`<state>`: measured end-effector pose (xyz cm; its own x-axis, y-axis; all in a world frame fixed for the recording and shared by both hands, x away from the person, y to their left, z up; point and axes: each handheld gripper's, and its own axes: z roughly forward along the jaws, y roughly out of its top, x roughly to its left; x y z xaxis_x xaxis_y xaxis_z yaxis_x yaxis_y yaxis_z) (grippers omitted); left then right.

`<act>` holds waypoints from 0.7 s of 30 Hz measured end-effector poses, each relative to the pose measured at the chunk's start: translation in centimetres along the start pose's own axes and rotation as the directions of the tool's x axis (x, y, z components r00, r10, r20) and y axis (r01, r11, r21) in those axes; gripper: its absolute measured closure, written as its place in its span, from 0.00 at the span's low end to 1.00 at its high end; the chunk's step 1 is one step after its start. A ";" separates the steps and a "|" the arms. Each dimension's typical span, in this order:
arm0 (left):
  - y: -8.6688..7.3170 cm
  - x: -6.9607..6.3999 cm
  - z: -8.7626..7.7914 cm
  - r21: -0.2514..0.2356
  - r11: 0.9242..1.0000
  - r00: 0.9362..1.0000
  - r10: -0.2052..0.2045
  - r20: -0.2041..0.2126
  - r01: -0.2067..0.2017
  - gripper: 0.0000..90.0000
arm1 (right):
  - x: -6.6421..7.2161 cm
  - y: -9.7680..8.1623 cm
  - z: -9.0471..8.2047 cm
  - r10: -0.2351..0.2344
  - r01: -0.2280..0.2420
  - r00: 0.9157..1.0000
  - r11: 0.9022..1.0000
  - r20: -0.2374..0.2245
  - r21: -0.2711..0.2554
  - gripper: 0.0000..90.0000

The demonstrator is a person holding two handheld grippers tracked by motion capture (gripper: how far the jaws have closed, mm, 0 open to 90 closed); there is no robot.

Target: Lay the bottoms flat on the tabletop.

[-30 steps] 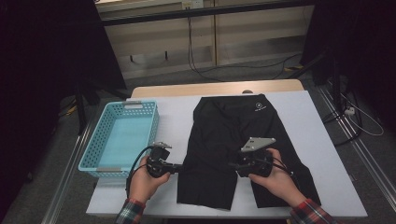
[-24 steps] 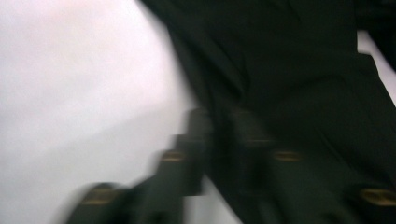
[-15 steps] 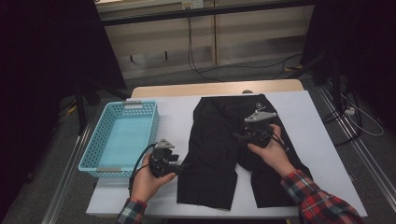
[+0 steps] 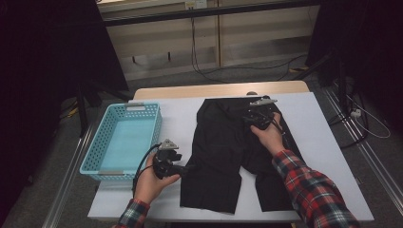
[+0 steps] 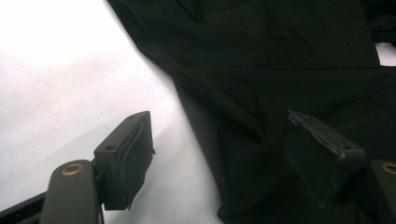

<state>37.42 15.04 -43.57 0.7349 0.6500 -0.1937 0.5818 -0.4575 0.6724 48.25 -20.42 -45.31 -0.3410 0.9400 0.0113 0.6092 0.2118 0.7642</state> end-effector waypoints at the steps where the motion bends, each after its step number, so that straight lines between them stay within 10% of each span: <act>1: 0.0 0.0 0.0 0.000 1.000 1.000 0.001 0.000 -0.001 0.27 | -0.2 0.1 0.3 0.004 -0.004 1.000 1.000 0.013 0.003 0.66; 12: 0.3 0.2 0.1 -0.009 1.000 1.000 -0.002 -0.005 0.002 0.27 | -1.4 1.5 3.4 0.054 -0.054 0.998 0.999 0.026 0.000 0.72; 18: 0.5 0.4 0.3 -0.012 1.000 1.000 -0.017 0.000 0.017 0.27 | -0.9 2.2 4.2 -0.039 0.038 0.999 0.999 0.030 0.014 1.00; 21: 0.6 0.5 0.3 -0.015 1.000 1.000 -0.019 -0.004 0.019 0.27 | -1.7 2.5 4.4 0.000 0.000 1.000 1.000 0.025 0.006 1.00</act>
<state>38.25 14.95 -43.52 0.7226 0.6606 -0.2036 0.5900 -0.4359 0.6796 53.51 -20.35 -46.28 -0.3234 0.9462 -0.0048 0.6137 0.2136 0.7601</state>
